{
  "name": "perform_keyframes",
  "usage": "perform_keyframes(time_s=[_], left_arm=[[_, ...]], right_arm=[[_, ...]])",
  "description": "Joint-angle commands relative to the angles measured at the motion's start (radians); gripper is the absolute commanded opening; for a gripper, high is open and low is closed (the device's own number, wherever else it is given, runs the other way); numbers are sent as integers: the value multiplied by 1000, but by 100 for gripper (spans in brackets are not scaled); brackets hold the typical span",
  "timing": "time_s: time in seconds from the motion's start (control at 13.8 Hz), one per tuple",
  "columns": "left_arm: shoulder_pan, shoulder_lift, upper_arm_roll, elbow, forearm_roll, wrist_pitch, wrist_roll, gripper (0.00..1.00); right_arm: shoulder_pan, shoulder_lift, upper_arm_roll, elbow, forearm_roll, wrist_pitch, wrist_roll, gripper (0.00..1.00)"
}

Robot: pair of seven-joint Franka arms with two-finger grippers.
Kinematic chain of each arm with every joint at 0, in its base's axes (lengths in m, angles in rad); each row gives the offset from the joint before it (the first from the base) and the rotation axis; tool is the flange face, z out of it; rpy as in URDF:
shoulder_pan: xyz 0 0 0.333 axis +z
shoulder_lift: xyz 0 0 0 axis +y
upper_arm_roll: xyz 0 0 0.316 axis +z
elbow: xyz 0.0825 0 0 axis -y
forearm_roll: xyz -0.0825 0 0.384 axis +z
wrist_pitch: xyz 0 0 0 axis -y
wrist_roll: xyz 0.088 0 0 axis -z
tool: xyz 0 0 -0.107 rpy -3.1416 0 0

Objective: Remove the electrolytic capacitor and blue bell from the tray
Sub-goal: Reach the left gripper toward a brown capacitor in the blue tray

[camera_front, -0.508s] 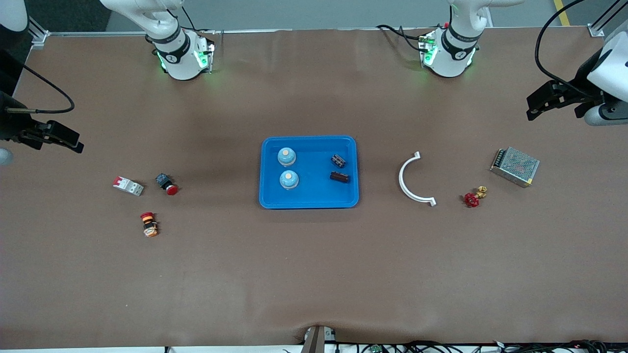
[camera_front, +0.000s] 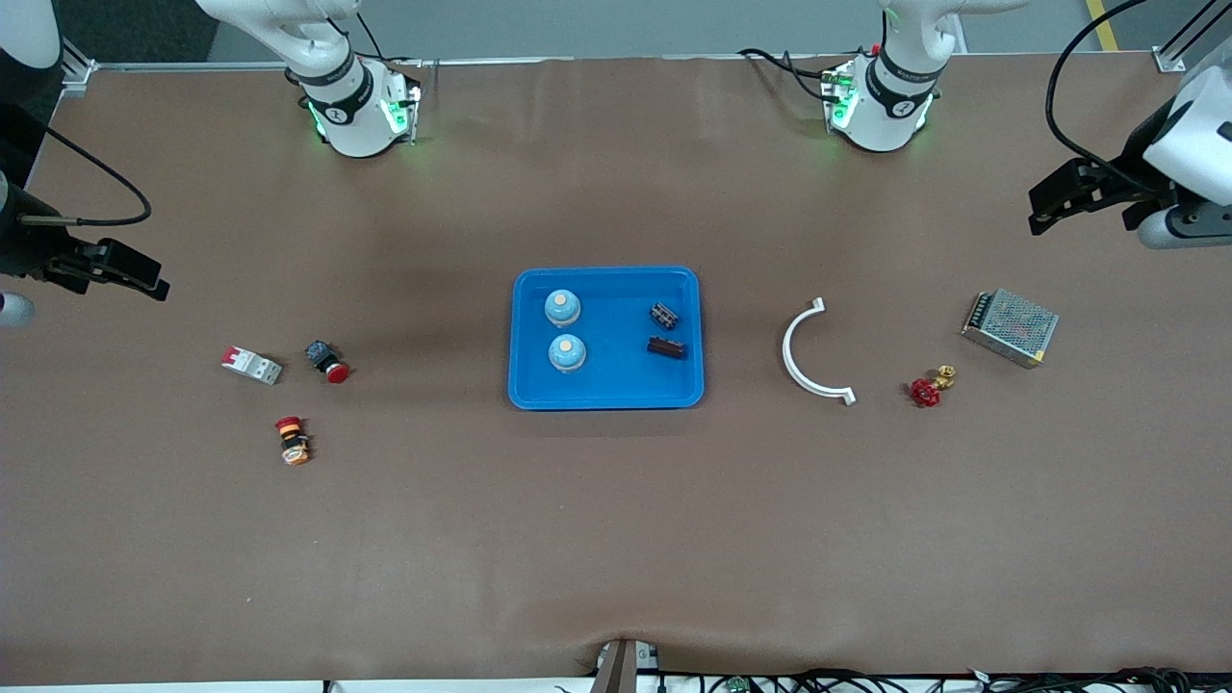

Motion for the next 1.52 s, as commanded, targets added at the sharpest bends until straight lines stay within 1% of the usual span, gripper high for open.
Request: perform_keyframes(time_s=[0.0,0.15,0.29,0.36,0.51,0.65,0.73,0.87,1.09,1.16,1.23,1.45], left_arm=[[-7,29,-37,-22,-21,-7,-6,100],[-4,38,-107,-91,-22,34,-99,100],[-1,33,-184,-193,-22,127,-215,100],[-1,35,-218,-247,-22,173,-271,100],[-1,36,-297,-373,-22,320,-411,100],[-4,55,-353,-468,-22,472,-538,100],[-4,87,-383,-488,-22,526,-606,100],[-18,174,-433,-492,-18,618,-763,100],[-105,295,-436,-488,-6,774,-992,99],[-120,340,-436,-482,-6,818,-1046,92],[-140,375,-436,-476,2,853,-1087,87],[-179,476,-433,-466,98,963,-1236,83]], right_arm=[[-4,-7,-2,-12,6,9,9,100],[-16,-4,-7,-12,3,12,-2,100],[-44,11,-7,-21,6,21,-2,100],[-44,11,-7,-47,6,51,-3,100],[-44,13,-7,-123,4,142,-3,100],[-44,51,-7,-156,-5,197,-5,100],[-46,71,-7,-160,-5,210,-6,100],[-55,103,-7,-186,-7,258,-40,100],[-84,102,-7,-329,-7,442,-81,100],[-95,102,-7,-369,-7,485,-83,100],[-101,102,-7,-404,-7,524,-83,100],[-104,94,-7,-459,6,539,-66,100]])
